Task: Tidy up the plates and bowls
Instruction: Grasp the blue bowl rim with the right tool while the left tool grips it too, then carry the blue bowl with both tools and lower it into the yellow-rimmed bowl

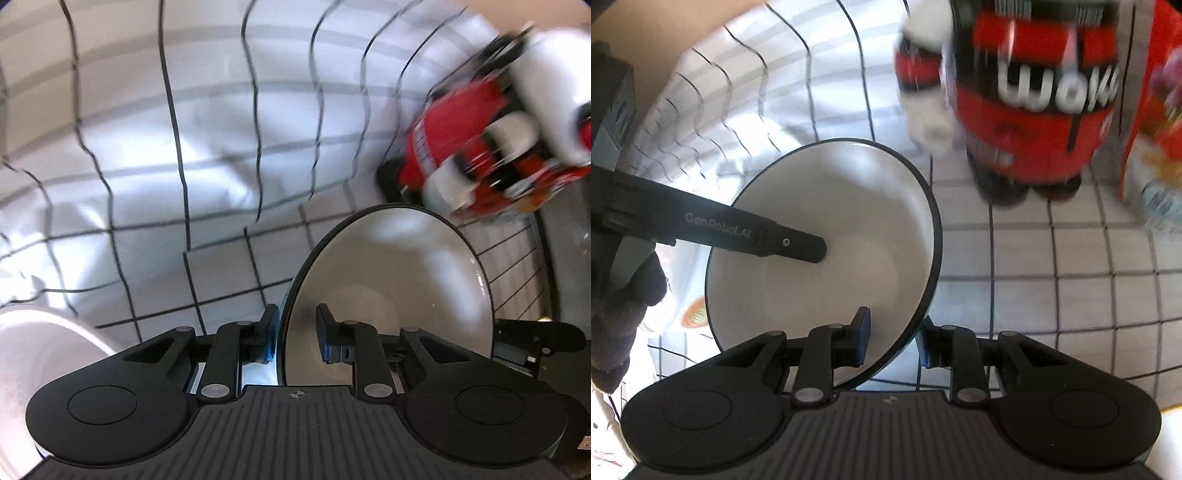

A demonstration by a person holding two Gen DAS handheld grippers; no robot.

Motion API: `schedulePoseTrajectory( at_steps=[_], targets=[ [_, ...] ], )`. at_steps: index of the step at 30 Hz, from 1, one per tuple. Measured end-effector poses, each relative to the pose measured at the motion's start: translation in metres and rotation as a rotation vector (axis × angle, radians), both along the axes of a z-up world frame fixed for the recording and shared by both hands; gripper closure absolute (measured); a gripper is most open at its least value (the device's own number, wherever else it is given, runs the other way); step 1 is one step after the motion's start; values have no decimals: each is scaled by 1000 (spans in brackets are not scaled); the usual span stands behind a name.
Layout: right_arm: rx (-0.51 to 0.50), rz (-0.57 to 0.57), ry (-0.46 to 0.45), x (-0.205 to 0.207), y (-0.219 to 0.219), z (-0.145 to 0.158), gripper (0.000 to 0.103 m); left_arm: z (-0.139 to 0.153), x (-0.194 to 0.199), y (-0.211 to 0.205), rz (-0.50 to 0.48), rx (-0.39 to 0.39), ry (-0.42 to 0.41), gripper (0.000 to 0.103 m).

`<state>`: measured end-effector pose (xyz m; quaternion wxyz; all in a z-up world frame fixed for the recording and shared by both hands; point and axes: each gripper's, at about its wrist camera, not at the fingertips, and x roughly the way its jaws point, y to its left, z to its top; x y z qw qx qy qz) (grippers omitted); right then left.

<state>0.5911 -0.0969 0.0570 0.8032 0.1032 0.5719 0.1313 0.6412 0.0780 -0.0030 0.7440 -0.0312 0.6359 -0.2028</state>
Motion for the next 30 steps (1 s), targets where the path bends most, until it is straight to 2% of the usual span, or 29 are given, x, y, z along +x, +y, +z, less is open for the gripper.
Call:
schedulePoseTrajectory(
  at_steps=[3, 9, 12, 15, 20, 23, 30],
  targets=[
    [35, -22, -54, -5, -7, 31, 77, 36, -11, 3, 30, -29, -62, 79],
    [28, -27, -168, -30, -14, 88, 77, 98, -37, 5, 89, -104, -160, 79],
    [-4, -50, -205, -52, -21, 110, 77, 117, -56, -4, 66, -150, -201, 79],
    [-27, -98, -221, -76, -33, 125, 77, 129, -75, -19, 28, -192, -206, 79],
    [-58, -144, -249, -118, -77, 138, 77, 139, -114, -58, -45, -207, -200, 79],
    [-68, -138, -267, -135, -107, 138, 77, 138, -136, -86, -80, -203, -164, 79],
    [-73, -132, -261, -166, -166, 109, 77, 101, -178, -149, -70, -156, -74, 79]
  ],
)
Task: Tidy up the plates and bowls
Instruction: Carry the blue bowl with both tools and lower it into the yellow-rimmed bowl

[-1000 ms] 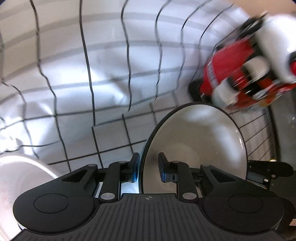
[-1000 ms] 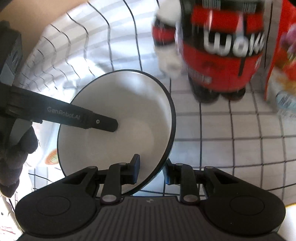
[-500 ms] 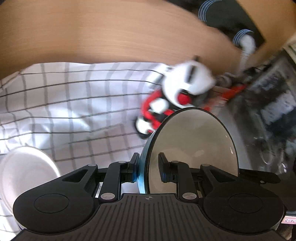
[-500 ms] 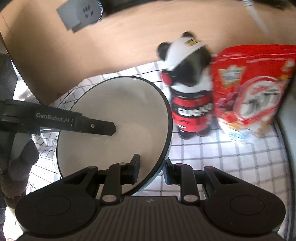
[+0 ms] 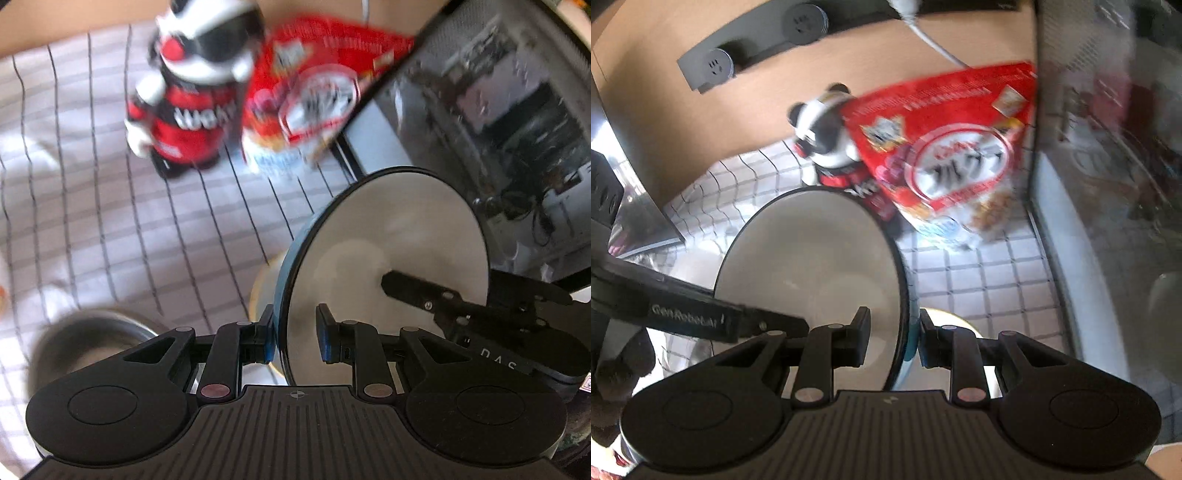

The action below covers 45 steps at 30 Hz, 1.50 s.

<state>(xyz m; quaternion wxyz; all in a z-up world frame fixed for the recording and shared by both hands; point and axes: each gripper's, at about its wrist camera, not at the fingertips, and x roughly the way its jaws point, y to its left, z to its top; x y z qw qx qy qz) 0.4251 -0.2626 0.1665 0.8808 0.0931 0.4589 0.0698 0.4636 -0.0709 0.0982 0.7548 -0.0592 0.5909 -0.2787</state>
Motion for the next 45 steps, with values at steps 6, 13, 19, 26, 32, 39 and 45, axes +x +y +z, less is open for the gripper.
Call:
schedulePoseTrajectory(
  at_steps=[6, 13, 19, 26, 32, 39, 45],
  targets=[
    [35, 11, 44, -15, -31, -39, 77, -40, -27, -28, 42, 27, 93, 79],
    [81, 14, 72, -13, -40, -67, 77, -57, -30, -36, 90, 88, 118, 79],
    [71, 25, 70, -5, -38, -80, 77, -63, -25, -36, 123, 117, 114, 79],
    [41, 38, 84, 5, -35, -93, 77, -70, -23, -41, 118, 164, 85, 79],
    [47, 40, 99, 12, -37, -99, 77, -79, -17, -41, 123, 174, 83, 80],
    [55, 38, 119, 14, -39, -106, 77, -86, -15, -45, 103, 203, 69, 81],
    [57, 36, 116, 14, -39, -106, 77, -87, -14, -44, 101, 204, 65, 81]
  ],
)
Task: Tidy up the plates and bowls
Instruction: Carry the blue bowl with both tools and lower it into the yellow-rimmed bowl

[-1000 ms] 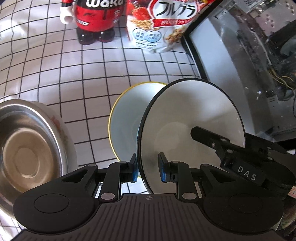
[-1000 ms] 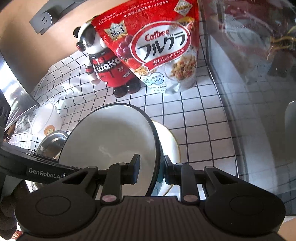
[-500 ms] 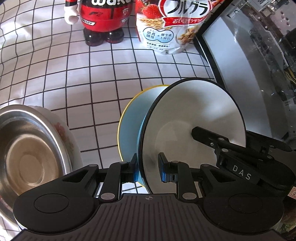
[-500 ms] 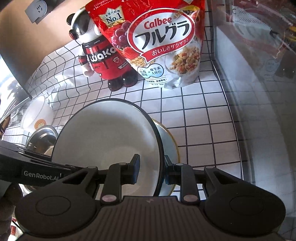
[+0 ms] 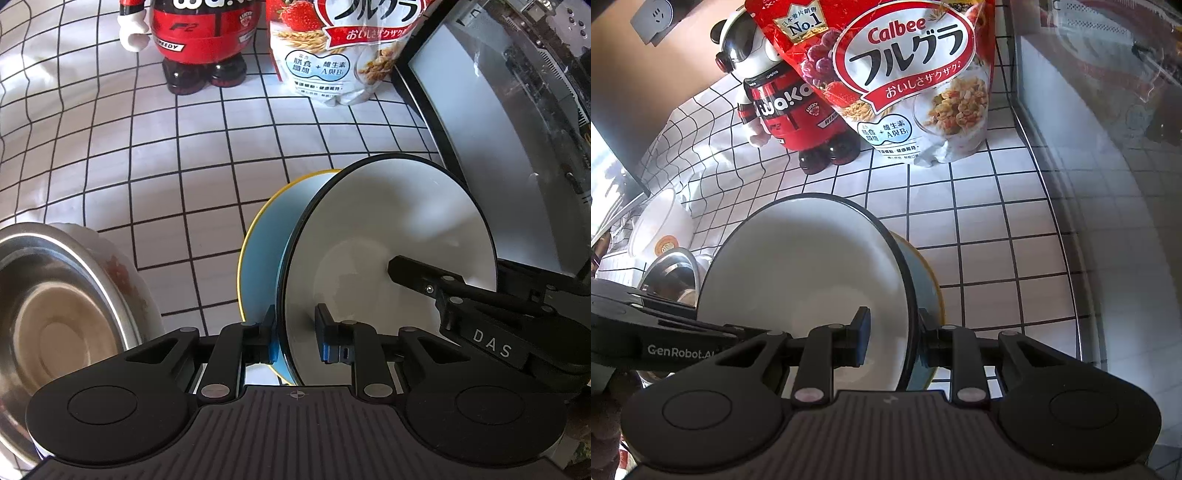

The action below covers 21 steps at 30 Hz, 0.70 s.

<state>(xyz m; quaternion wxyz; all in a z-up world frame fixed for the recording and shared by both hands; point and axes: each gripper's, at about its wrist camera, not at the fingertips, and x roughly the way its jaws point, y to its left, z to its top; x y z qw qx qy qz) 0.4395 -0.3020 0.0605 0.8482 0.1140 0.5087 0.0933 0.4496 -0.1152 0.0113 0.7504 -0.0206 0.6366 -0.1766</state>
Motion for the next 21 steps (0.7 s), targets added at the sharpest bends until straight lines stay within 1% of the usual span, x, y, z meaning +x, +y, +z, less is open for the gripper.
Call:
schedulePoseTrajectory(
  at_steps=[7, 11, 16, 21],
  targets=[
    [-23, 8, -15, -2, 4, -1, 77, 1, 0, 2, 4, -6, -11, 82],
    [-36, 10, -21, -5, 7, -2, 77, 4, -2, 4, -2, -13, -34, 83],
    [-27, 6, -21, -6, 6, -3, 77, 7, -7, 4, -31, -10, -92, 83],
    [-48, 13, -30, -8, 10, -3, 77, 6, -7, 9, -25, -49, -113, 83]
  ],
)
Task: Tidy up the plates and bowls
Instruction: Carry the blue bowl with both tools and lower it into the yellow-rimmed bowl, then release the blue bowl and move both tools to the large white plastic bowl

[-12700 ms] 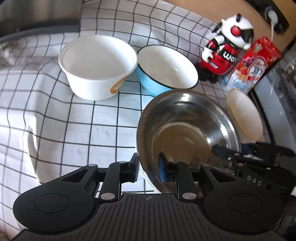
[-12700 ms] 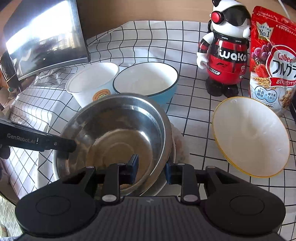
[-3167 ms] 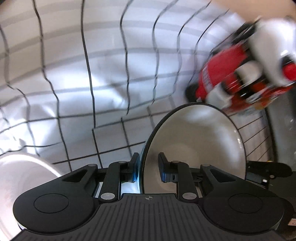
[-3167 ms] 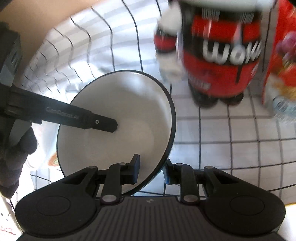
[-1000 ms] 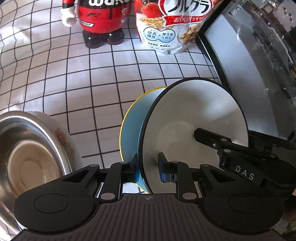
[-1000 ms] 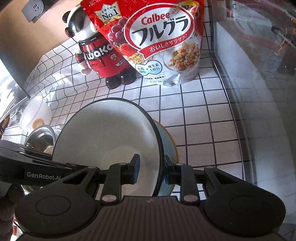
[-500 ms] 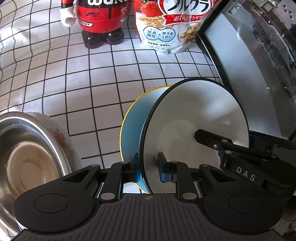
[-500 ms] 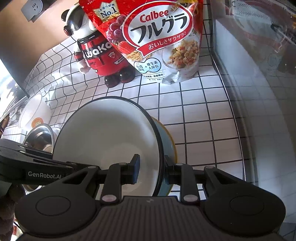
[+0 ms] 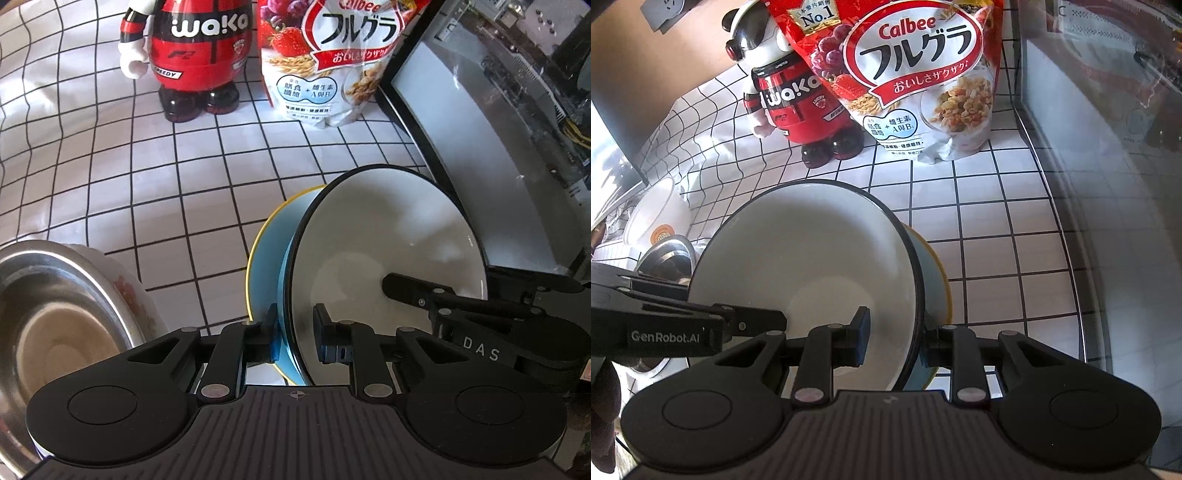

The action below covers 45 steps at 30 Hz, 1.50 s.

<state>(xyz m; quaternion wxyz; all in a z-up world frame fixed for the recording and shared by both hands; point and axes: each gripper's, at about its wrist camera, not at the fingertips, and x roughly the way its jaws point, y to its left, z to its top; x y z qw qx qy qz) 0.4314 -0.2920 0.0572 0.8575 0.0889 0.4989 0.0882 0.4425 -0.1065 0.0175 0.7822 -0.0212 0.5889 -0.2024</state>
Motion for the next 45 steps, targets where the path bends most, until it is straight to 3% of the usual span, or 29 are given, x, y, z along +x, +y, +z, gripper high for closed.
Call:
schedulePoseTrajectory(
  at_steps=[15, 19, 25, 41, 45],
  targets=[
    [-21, -7, 16, 8, 6, -3, 76, 3, 3, 1, 33, -12, -52, 83],
    [-4, -7, 37, 7, 3, -2, 77, 8, 1, -5, -18, 31, -59, 82],
    [5, -13, 22, -1, -1, 1, 77, 15, -4, 2, -69, 32, -71, 82],
    [-15, -27, -15, -7, -5, 9, 76, 19, -3, 11, -23, 39, -85, 79],
    [-15, -37, -58, -21, -8, 18, 69, 21, -5, 17, 3, 31, -96, 79]
  ],
)
